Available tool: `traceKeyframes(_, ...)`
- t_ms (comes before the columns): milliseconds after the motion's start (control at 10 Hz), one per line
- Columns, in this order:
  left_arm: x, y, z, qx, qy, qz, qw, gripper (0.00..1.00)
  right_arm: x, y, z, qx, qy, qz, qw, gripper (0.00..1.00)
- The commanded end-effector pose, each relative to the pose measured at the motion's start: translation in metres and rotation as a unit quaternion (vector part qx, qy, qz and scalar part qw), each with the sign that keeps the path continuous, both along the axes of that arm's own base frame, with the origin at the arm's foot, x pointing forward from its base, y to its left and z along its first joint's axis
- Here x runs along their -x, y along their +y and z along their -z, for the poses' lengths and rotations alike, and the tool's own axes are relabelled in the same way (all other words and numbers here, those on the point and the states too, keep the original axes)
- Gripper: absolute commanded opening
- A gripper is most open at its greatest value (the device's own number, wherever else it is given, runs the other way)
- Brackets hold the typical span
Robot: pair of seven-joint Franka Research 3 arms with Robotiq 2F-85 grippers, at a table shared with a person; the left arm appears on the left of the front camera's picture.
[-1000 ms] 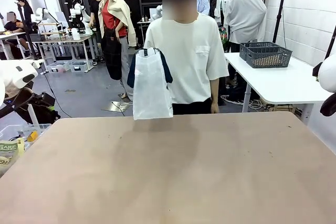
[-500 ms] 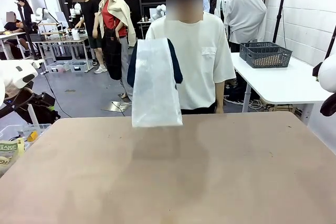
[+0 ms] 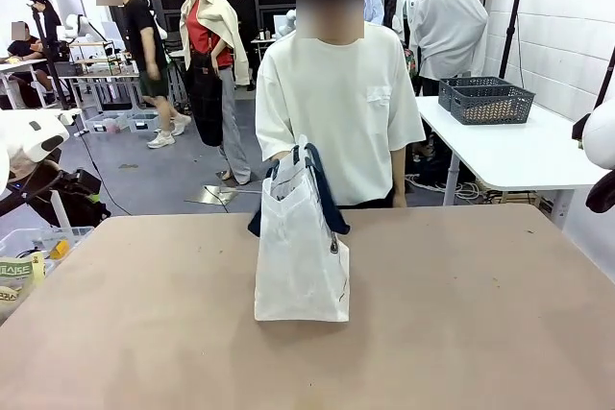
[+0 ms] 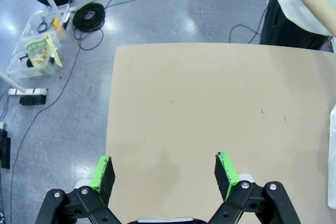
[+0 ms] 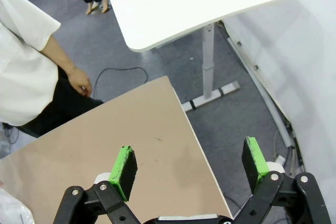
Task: Transfer purchased items from the store into the shopping bag.
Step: Open the Reusable shopping bag in the center of the table.
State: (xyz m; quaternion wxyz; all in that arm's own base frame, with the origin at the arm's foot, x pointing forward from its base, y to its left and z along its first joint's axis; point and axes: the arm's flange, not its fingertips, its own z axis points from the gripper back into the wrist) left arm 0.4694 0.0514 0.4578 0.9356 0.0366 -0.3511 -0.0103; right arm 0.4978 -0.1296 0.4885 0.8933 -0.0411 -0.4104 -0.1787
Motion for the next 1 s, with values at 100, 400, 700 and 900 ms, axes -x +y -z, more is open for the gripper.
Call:
traceKeyframes(100,0.002,0.004,0.000,0.000,-0.004,0.004,1.000,1.00,0.004,-0.003,0.000,0.003,-0.004,-0.007,1.000,1.00)
traceKeyframes(400,0.002,0.004,0.000,0.000,-0.004,0.004,1.000,1.00,0.004,-0.003,0.000,0.003,-0.004,-0.007,1.000,1.00)
traceKeyframes(700,0.002,0.004,0.000,0.000,-0.004,0.004,1.000,1.00,0.004,-0.003,0.000,0.003,-0.004,-0.007,1.000,1.00)
traceKeyframes(900,-0.008,-0.025,-0.013,0.011,-0.017,0.028,0.999,1.00,-0.003,0.016,-0.018,-0.007,-0.009,-0.023,1.000,1.00)
